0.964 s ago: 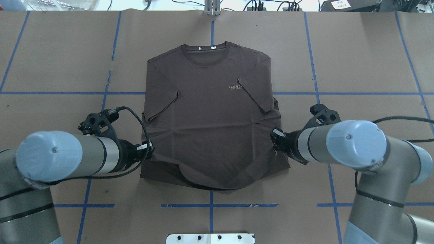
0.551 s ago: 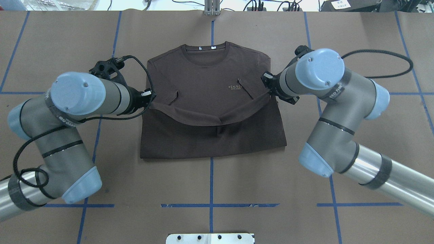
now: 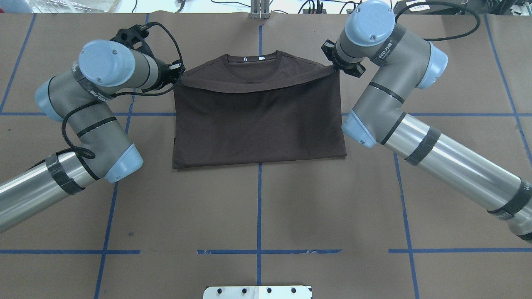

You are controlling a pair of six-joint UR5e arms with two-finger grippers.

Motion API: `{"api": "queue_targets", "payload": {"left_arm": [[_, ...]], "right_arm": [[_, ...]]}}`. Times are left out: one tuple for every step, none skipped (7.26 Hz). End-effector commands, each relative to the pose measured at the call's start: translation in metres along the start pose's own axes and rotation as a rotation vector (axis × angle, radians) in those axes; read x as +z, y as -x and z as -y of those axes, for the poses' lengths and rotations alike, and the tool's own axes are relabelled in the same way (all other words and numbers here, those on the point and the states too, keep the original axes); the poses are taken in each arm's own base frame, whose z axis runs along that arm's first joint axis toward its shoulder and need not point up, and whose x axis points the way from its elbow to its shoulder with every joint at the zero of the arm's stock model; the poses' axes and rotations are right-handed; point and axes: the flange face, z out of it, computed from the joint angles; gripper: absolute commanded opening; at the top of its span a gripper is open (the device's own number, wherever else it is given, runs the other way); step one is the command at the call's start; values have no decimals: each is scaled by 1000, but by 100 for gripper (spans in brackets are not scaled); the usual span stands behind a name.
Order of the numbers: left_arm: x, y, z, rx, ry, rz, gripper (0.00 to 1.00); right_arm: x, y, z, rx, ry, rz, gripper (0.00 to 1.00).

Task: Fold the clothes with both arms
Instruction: 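Lift the hem with both grippers and fold it toward the collar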

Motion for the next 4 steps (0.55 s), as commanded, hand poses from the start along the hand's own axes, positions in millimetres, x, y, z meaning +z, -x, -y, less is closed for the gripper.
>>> {"api": "queue_targets", "payload": {"left_arm": [[31, 11, 12, 5, -12, -9, 0], [32, 12, 12, 5, -12, -7, 1], [32, 12, 12, 5, -12, -9, 8], [38, 16, 12, 5, -10, -3, 14]], "right_arm": [[26, 13, 16, 7, -14, -24, 0], [25, 19, 17, 10, -15, -21, 0], [30, 19, 16, 8, -15, -29, 0], [32, 18, 16, 8, -14, -34, 0]]}}
